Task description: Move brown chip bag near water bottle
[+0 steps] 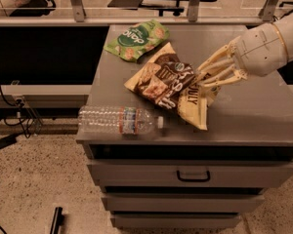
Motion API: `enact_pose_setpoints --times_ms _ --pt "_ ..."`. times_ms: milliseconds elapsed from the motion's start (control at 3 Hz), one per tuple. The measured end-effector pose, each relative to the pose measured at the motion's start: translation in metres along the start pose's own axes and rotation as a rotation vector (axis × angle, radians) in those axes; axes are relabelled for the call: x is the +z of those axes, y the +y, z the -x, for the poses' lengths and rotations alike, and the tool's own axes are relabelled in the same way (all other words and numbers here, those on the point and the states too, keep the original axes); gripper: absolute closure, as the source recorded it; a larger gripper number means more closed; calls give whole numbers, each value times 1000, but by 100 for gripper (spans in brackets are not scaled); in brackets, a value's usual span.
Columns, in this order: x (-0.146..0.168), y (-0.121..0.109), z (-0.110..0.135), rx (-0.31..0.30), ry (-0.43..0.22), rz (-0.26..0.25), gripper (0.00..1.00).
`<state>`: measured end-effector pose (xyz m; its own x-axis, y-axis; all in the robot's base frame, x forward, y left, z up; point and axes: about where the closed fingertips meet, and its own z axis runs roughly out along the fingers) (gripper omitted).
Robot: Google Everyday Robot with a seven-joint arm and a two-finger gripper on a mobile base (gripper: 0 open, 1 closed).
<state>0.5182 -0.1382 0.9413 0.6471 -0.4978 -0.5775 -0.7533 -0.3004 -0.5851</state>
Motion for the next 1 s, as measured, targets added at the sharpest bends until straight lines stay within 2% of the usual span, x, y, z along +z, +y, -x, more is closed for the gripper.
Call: enact_pose_setpoints --times_ms 333,667,1000 --pt "3 -1 0 -1 -3 1 29" --pt "5 -2 1 -2 -5 1 5" --pt "6 -3 1 -3 -7 1 0"
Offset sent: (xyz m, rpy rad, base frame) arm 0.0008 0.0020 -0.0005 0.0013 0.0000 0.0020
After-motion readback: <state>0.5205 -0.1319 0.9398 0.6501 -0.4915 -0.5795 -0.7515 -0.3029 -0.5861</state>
